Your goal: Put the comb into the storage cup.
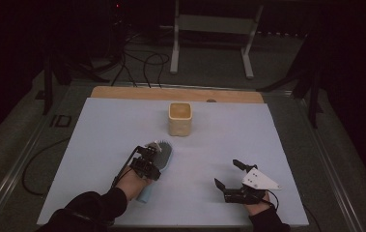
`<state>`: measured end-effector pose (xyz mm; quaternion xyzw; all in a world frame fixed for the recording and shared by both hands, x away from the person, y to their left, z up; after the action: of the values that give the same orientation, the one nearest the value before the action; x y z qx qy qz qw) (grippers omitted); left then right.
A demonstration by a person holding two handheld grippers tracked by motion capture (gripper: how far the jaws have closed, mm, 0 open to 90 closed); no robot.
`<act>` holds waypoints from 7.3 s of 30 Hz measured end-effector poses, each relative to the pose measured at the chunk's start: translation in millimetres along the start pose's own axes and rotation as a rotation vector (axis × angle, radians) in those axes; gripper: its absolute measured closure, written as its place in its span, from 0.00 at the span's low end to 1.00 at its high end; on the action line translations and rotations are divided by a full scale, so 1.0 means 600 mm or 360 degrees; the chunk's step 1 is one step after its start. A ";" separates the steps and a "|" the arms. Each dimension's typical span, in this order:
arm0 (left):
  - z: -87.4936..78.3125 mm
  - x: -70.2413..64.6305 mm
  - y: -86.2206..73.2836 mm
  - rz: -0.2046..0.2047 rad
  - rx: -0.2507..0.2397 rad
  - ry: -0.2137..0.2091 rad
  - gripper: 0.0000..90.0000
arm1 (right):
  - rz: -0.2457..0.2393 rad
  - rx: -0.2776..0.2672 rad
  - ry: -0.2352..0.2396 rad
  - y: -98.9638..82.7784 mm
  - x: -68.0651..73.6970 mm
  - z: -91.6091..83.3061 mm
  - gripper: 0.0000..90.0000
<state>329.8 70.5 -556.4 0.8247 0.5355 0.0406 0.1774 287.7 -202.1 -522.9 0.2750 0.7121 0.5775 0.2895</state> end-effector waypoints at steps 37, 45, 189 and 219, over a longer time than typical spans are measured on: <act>-0.064 0.023 0.008 0.0205 -0.0470 -0.0276 0.78 | 0.0003 -0.0008 -0.0001 0.001 -0.001 0.000 0.10; -0.088 0.028 0.015 0.0235 -0.0642 -0.0323 0.78 | 0.0003 -0.0006 -0.0001 0.001 -0.001 0.000 0.10; -0.076 0.024 0.394 0.0201 -0.1859 -0.0511 0.78 | 0.0009 -0.0046 0.0012 0.007 -0.002 -0.003 0.10; -0.022 0.011 0.352 0.0319 -0.1854 -0.0412 0.78 | 0.0008 -0.0050 0.0013 0.008 -0.001 -0.003 0.10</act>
<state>512.9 2.9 -473.7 0.6365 0.3189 0.2429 0.6589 287.1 -202.5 -517.8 0.2700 0.7033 0.5905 0.2895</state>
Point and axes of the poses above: each handheld gripper's, and its own axes: z roughly forward along the jaws, y roughly out of its top, x roughly to its left, the point moved 7 cm from there along z, roughly forward along the jaws, and after that the axes turned 9 degrees about -x, right-handed, at the moved point
